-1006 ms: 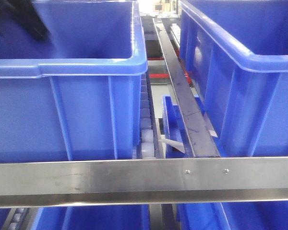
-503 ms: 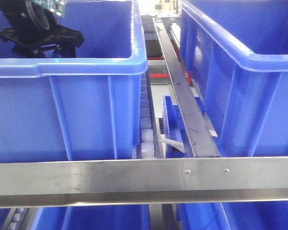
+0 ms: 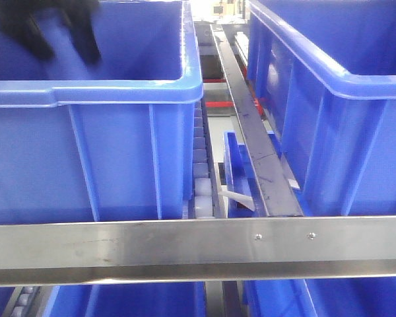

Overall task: Pick and sort blue part to right shelf
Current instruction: 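Open the left gripper to drop the part into the bin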

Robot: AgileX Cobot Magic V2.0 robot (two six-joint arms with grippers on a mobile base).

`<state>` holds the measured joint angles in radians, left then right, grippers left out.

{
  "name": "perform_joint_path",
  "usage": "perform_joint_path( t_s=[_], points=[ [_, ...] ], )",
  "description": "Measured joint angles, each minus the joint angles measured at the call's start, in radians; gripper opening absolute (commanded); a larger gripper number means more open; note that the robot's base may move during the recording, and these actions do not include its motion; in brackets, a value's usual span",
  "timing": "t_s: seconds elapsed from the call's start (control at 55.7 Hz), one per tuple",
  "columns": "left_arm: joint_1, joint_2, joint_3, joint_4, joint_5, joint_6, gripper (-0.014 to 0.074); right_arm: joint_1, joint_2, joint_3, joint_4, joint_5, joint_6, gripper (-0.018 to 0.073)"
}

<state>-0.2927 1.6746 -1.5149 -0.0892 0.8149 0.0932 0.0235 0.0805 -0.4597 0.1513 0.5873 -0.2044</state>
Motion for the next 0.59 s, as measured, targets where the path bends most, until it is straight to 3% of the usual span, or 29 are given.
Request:
perform_joint_path(
  t_s=[0.27, 0.593],
  points=[
    [0.0, -0.298, 0.247, 0.011, -0.13, -0.002, 0.026, 0.0, 0.0, 0.0, 0.0, 0.03, 0.0, 0.0249],
    [0.0, -0.686, 0.65, 0.017, -0.371, -0.016, 0.0227, 0.0, 0.0, 0.0, 0.0, 0.073, -0.002, 0.0249]
  ],
)
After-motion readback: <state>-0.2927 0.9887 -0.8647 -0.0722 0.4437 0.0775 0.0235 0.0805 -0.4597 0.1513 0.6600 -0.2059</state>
